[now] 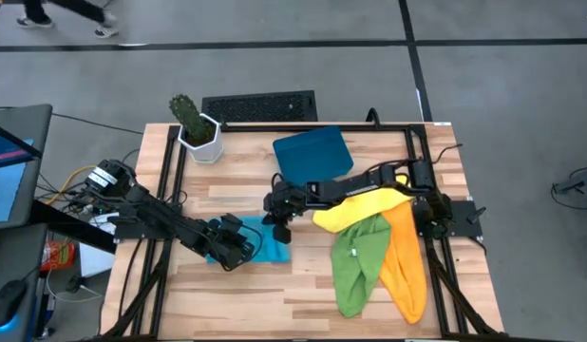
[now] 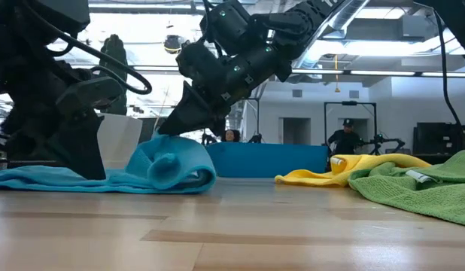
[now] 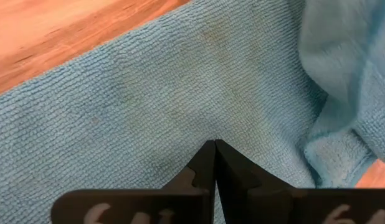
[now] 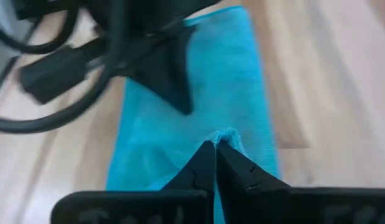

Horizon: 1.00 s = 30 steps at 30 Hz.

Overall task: Fold microfiber towels
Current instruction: Fold the blue microfiber cloth

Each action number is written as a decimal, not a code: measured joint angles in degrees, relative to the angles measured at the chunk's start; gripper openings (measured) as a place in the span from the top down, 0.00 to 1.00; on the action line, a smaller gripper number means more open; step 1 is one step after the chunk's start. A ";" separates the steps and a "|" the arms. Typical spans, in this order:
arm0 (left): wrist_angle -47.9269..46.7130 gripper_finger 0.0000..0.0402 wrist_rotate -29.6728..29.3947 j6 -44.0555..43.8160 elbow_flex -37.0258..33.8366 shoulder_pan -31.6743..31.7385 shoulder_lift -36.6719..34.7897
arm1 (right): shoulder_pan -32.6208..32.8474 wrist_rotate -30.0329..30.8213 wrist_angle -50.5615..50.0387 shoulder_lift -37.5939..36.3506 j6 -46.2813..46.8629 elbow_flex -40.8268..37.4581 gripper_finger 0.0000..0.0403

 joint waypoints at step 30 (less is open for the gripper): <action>1.50 1.00 -1.46 -0.76 -0.12 0.04 0.17 | -0.90 2.38 1.51 3.41 -0.87 1.03 0.70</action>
